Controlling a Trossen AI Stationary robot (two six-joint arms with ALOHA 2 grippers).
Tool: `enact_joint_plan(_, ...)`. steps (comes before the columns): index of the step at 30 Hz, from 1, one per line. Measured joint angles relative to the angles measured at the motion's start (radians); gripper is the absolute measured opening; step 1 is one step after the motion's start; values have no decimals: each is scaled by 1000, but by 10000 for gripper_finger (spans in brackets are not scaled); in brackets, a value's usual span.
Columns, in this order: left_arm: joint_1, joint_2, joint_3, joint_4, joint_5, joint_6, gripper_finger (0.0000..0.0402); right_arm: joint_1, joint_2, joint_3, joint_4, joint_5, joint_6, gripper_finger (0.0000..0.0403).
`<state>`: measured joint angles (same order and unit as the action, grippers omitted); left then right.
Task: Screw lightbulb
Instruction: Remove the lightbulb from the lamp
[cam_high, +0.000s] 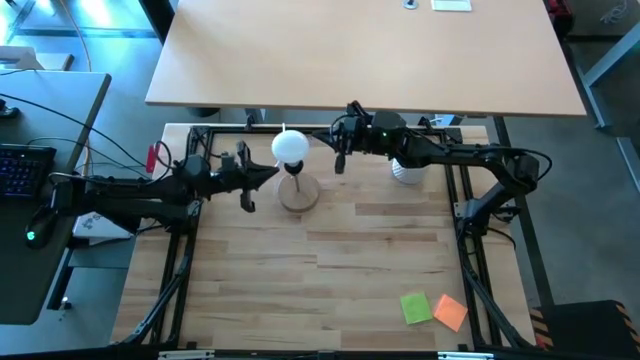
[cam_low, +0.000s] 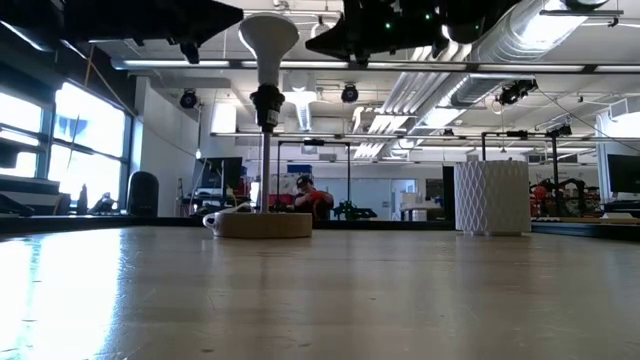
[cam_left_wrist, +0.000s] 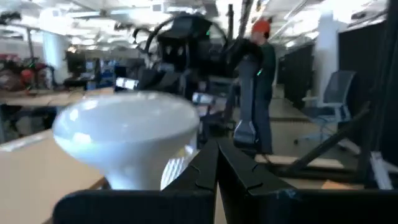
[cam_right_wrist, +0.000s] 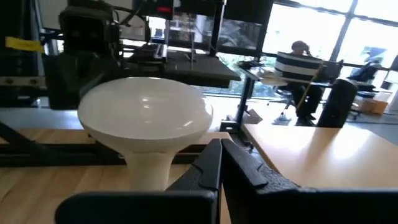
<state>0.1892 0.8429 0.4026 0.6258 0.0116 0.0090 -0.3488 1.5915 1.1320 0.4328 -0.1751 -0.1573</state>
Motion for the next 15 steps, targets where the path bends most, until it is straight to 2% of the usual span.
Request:
enact_joint_plan(4,-11,-6,0,-104,-126,1,0,2,-1,0,-1,-13,0,2)
enact_joint_plan(8,37,-5,0,-157,-221,30,0,12,-2,0,0,-126,0,2)
enact_joint_plan(11,108,-5,0,-125,-203,29,0,23,-2,0,5,-168,-5,2)
enact_joint_plan(15,187,3,0,-5,-54,-6,0,33,1,0,37,-174,-1,2)
